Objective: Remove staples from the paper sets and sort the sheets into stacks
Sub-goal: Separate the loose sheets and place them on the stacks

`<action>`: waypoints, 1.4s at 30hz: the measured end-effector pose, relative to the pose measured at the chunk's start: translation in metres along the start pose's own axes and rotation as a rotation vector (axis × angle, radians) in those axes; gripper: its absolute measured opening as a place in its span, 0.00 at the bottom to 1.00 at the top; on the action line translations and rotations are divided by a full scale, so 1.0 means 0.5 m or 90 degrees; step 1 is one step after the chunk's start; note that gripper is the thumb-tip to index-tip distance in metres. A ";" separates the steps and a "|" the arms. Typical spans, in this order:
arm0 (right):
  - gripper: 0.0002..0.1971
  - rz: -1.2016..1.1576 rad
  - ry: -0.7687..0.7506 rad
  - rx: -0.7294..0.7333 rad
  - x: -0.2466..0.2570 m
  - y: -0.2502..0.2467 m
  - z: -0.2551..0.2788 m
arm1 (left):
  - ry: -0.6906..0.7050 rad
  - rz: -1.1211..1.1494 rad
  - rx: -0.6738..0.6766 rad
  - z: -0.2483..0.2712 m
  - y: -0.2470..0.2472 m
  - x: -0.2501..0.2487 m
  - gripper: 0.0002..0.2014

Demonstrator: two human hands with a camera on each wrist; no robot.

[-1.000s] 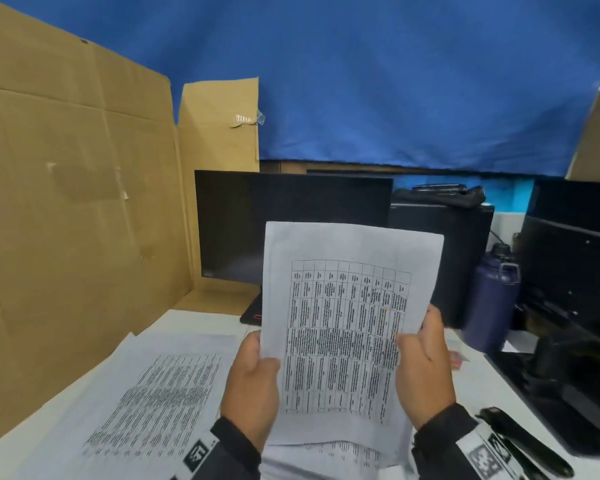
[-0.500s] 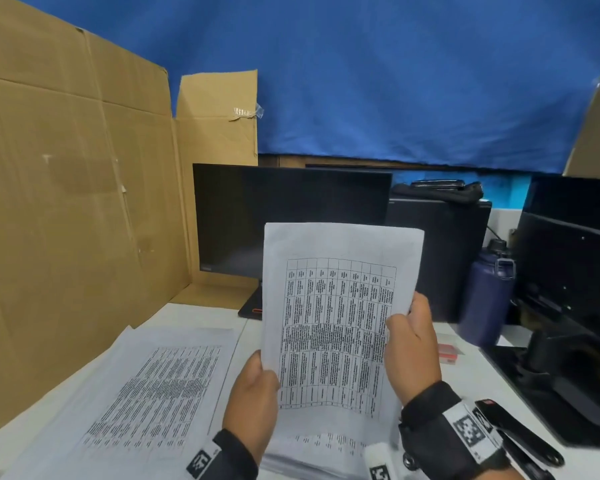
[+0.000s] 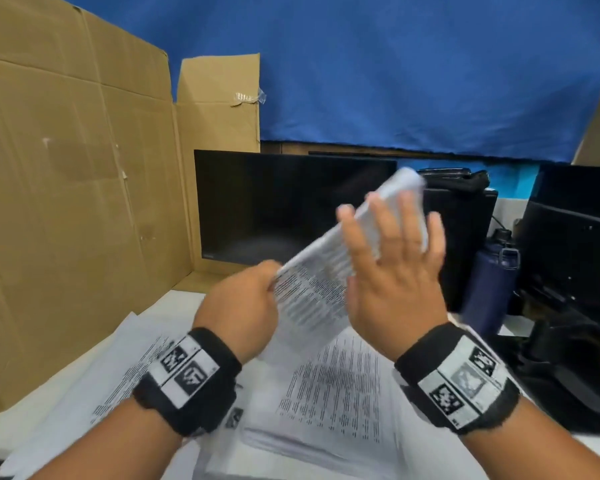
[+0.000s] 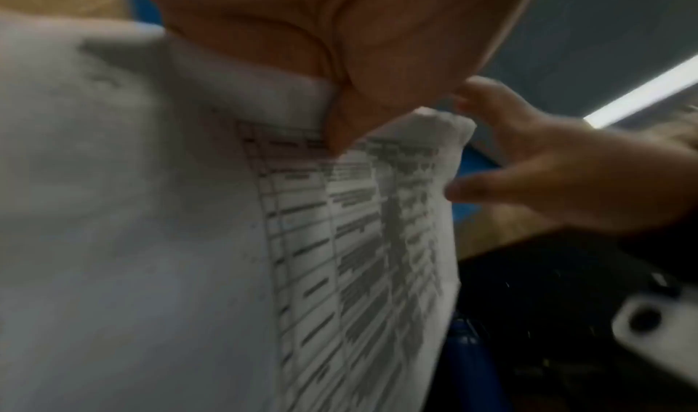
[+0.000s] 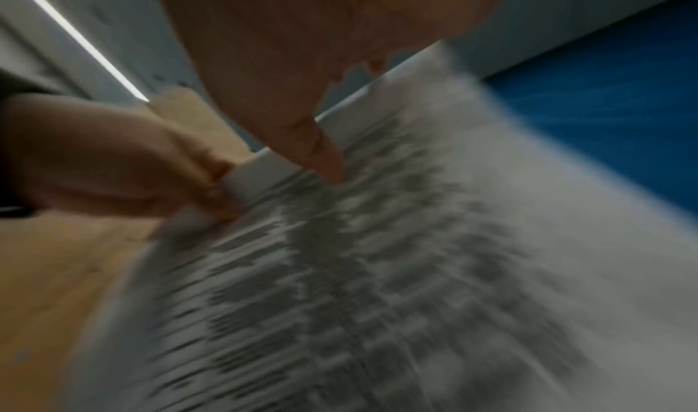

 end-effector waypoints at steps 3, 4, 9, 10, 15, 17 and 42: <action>0.20 0.003 -0.122 0.068 0.059 -0.006 -0.033 | 0.241 -0.177 -0.031 -0.018 -0.041 -0.111 0.08; 0.13 -0.012 -0.107 0.127 0.060 -0.003 -0.047 | 0.282 -0.216 -0.048 -0.021 -0.048 -0.132 0.09; 0.02 -0.146 0.210 0.199 -0.059 0.030 -0.063 | 0.121 -0.123 -0.260 -0.029 -0.077 -0.062 0.47; 0.02 -0.203 0.285 0.171 -0.088 0.036 -0.053 | 0.044 -0.015 -0.260 -0.025 -0.068 -0.030 0.50; 0.06 -0.531 0.579 0.126 -0.123 0.082 0.034 | -0.434 0.669 -0.020 0.013 0.068 0.072 0.42; 0.06 -0.570 0.631 0.101 -0.112 0.091 0.068 | -0.570 0.797 0.098 0.042 0.128 0.072 0.23; 0.13 -0.670 0.807 0.103 -0.085 0.155 0.261 | -0.527 0.596 0.124 0.177 0.246 0.130 0.11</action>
Point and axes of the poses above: each hand's wrist, its own z-axis away from the middle knuckle, its own y-axis out of the palm, x = y × z, the point moved 6 cm from there along -z, towards the middle knuckle, and after that the axes turned 10 degrees about -x, right-handed, at the moved point
